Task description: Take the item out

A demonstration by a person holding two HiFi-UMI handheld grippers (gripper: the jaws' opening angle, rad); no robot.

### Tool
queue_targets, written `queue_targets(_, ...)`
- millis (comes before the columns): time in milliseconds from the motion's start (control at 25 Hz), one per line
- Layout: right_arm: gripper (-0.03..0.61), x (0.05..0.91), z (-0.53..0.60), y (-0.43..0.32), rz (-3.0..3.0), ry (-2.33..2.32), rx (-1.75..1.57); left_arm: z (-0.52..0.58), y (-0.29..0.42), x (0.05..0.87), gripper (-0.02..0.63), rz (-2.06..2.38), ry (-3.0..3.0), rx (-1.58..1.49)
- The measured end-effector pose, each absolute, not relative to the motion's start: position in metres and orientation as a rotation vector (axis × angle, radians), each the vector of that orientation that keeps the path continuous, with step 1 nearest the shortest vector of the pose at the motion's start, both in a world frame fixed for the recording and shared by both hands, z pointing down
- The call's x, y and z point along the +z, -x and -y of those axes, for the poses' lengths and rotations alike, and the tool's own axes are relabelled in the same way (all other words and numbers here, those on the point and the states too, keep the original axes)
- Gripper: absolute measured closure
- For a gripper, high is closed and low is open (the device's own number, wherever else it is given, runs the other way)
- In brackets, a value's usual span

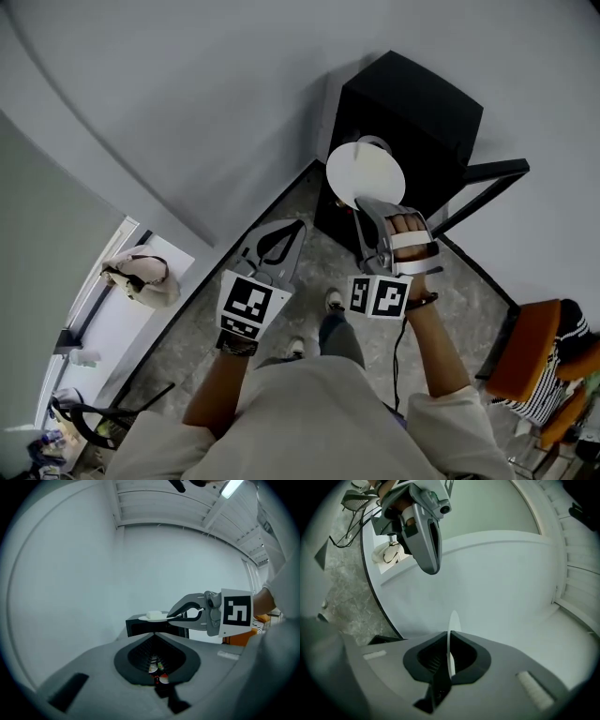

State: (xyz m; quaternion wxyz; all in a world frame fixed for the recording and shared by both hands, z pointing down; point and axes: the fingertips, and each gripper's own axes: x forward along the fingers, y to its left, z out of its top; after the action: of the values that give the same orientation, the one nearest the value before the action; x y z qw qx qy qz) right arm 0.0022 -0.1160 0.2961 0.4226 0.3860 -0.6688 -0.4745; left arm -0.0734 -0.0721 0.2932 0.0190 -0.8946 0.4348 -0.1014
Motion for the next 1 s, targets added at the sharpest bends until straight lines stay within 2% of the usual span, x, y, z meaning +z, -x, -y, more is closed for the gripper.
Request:
queue_targets(400, 0.558, 0.274, 0.067, -0.001, 1.673, -0.995, -1.195, 0.041, 0.067, 0.275, 0.609, -1.284, 2.773, -0.277)
queue_targets(1000, 0.558, 0.275, 0.062, -0.003, 1.638, -0.959, -1.203, 0.034, 0.059, 0.271, 0.609, -1.267, 2.767, -0.277)
